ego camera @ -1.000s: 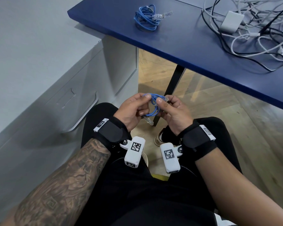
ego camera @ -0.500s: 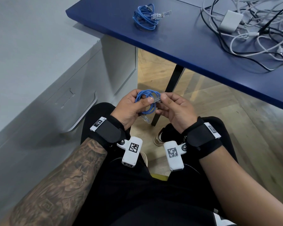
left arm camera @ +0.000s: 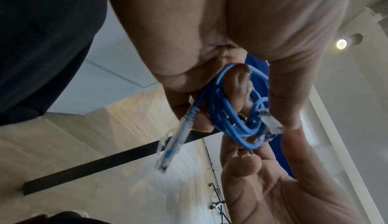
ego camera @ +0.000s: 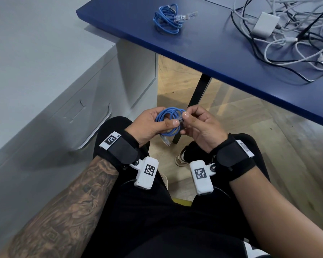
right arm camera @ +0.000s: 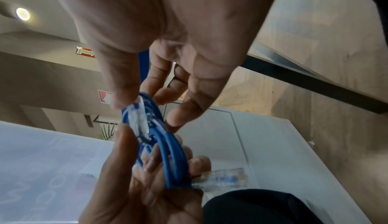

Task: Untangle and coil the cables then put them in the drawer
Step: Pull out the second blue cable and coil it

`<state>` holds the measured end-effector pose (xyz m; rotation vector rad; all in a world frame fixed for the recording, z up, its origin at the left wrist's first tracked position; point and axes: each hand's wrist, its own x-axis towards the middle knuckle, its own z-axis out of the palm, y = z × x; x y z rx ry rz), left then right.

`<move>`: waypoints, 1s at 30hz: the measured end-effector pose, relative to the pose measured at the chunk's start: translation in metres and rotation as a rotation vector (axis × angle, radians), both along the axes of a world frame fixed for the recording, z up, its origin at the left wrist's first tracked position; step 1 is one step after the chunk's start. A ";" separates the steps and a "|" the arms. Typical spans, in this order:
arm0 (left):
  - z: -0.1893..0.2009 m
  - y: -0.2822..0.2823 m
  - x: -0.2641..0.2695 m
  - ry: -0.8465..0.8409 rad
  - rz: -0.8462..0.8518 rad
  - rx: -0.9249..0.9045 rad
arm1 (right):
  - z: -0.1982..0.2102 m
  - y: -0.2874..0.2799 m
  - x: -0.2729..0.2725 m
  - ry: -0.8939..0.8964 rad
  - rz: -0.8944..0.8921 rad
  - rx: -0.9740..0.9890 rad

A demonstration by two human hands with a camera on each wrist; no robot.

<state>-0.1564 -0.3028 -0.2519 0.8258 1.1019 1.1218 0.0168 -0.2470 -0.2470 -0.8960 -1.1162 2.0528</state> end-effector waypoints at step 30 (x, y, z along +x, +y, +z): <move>-0.024 0.003 0.023 0.208 0.299 -0.040 | -0.011 0.000 -0.011 -0.485 -0.317 0.810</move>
